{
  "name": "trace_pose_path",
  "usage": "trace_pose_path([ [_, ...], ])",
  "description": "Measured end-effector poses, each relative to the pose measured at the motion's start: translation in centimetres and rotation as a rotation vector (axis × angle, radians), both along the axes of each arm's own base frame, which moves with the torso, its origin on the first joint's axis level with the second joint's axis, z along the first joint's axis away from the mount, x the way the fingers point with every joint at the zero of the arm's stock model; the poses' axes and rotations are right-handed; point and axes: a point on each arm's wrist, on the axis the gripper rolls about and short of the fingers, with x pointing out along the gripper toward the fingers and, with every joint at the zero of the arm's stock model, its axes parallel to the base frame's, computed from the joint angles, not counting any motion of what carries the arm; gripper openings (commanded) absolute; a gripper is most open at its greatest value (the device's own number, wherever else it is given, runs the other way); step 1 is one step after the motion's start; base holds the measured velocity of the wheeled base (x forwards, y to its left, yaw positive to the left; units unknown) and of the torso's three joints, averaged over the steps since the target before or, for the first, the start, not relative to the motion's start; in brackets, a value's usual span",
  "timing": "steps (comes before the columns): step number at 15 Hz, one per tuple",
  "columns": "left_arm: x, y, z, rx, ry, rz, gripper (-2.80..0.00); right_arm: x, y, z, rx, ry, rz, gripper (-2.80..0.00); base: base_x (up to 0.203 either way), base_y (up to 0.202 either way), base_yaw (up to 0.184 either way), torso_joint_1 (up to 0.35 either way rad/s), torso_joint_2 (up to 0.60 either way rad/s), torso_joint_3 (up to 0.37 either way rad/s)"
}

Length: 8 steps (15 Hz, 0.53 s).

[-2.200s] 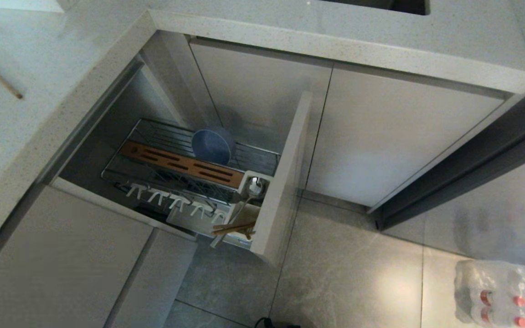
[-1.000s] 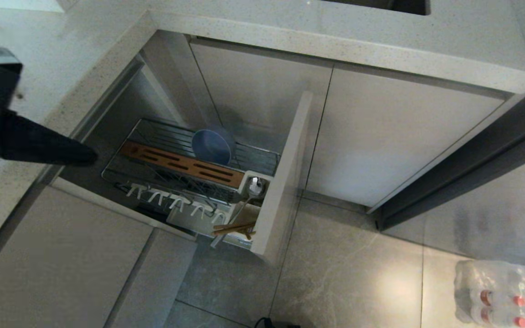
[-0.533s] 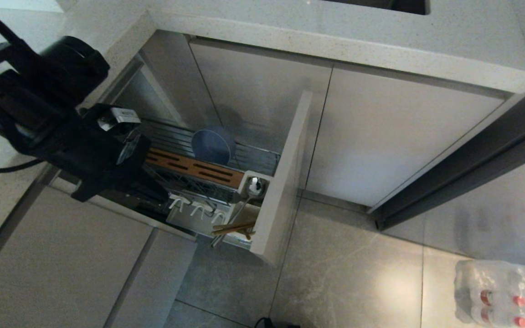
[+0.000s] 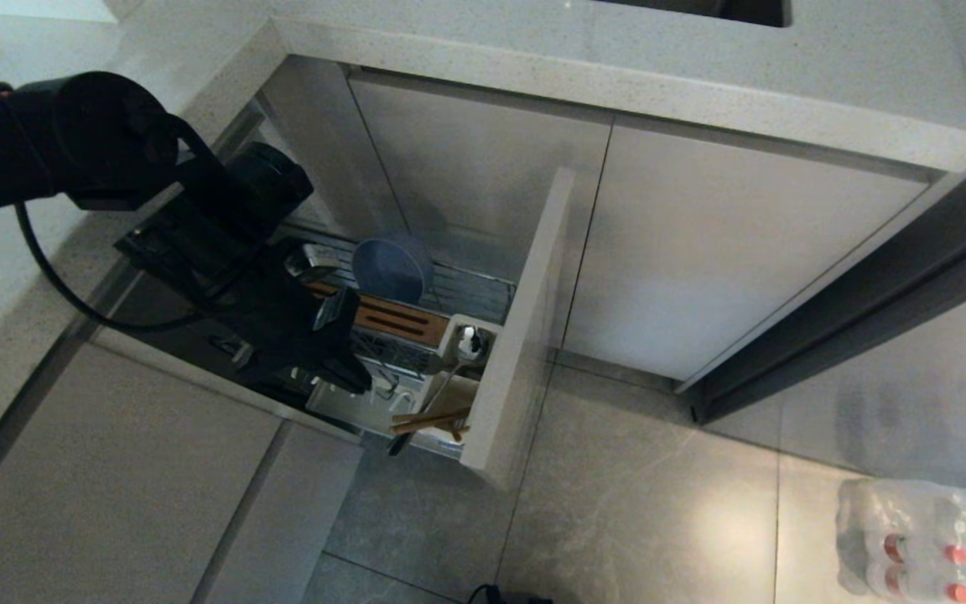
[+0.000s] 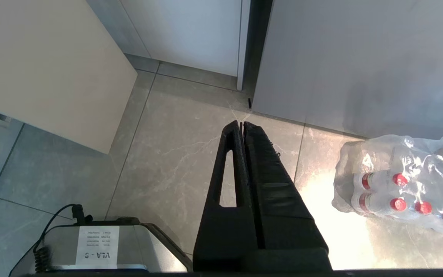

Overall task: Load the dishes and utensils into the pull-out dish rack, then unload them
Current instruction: Take the chopsticks out of the cupboard

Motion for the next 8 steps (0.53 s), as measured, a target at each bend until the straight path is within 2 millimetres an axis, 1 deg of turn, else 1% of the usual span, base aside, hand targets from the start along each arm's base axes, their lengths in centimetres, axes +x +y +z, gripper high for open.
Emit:
trace_pose_path([
  [8,1.0,-2.0,-2.0,0.022,0.053,-0.055,-2.80,0.0,0.0,0.0,0.000,0.000,0.000,-2.80,0.000,0.000,0.000,0.000,0.00,0.000],
])
